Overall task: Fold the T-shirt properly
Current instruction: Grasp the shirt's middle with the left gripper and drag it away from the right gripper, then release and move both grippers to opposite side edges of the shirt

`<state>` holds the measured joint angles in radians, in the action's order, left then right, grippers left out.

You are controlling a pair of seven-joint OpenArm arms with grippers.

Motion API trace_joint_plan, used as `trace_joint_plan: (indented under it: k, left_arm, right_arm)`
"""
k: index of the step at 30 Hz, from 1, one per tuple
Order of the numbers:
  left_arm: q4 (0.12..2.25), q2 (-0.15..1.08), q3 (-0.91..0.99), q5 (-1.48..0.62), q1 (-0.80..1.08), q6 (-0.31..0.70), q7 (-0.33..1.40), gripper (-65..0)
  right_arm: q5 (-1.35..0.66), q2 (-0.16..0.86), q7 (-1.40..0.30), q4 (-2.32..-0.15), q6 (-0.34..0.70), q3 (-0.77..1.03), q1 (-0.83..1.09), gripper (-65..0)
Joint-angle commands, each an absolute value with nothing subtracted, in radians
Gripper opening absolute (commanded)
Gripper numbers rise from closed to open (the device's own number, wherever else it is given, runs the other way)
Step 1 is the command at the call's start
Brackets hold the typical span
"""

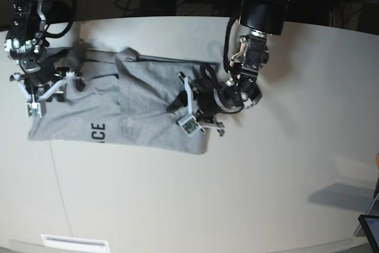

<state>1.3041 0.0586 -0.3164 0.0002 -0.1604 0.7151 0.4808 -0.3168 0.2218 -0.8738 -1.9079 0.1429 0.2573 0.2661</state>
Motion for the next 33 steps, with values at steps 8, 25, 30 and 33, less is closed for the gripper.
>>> trace_joint_plan:
  k: [8, 25, 30, 33]
  left_arm:
    - [1.336, 0.147, -0.188, 0.073, -0.136, 0.698, 0.556, -41.7]
    - [1.578, 0.154, -0.065, 0.082, -0.054, 0.698, 0.618, -41.7]
    - [1.626, 0.180, -0.027, 0.082, -0.067, 0.698, 0.621, -41.7]
    - [1.629, 0.186, -0.012, 0.082, -0.067, 0.698, 0.621, -41.7]
  right_arm:
    - [-0.312, 0.127, -1.035, -1.922, 0.489, 0.490, 0.157, -44.8]
    - [-0.539, 0.150, -1.311, -1.710, 0.698, 0.622, -0.025, -32.4]
    - [-0.711, 0.197, -1.325, -1.658, 0.698, 0.622, -0.050, -11.8]
    - [-0.756, 0.206, -1.331, -1.598, 0.698, 0.622, -0.064, -11.6]
